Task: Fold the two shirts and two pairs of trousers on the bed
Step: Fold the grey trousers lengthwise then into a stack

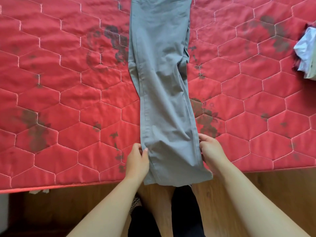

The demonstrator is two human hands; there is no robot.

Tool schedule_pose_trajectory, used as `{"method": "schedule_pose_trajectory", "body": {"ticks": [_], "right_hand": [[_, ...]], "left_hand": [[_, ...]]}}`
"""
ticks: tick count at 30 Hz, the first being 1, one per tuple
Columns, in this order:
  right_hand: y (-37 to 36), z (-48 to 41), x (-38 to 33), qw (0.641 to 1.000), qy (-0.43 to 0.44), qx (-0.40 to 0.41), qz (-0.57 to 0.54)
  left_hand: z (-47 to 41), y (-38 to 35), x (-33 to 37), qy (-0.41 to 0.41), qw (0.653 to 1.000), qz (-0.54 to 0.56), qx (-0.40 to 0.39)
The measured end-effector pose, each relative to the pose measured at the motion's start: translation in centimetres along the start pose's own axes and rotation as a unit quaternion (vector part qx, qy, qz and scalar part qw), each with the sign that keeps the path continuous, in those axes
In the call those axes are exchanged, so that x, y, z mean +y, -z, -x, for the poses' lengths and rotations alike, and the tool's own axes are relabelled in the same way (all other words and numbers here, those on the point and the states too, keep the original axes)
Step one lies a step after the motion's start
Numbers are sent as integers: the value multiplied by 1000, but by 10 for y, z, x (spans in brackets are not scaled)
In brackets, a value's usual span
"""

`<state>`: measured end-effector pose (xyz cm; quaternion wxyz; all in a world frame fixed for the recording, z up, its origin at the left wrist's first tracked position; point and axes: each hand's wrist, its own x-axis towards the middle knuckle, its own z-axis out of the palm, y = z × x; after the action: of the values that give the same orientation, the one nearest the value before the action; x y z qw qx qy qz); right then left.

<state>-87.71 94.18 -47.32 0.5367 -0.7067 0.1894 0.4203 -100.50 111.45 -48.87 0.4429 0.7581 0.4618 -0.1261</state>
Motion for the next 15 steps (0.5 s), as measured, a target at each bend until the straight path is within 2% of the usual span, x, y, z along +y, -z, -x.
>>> {"method": "schedule_pose_trajectory", "body": {"ticks": [3,7,10,15], "right_hand": [[3,1,14,999,32,10,40],[-8,9,33,983,96,39,149],[-22,14,43,971,100,64,209],[-34,11,55,979,42,61,191]], "left_hand": [[-1,8,-2,-33,997,16,70],[-1,18,-9,-52,994,-17,92],[-5,20,-15,-38,996,-35,73],[-12,19,-24,4,1000,-17,-26]]}}
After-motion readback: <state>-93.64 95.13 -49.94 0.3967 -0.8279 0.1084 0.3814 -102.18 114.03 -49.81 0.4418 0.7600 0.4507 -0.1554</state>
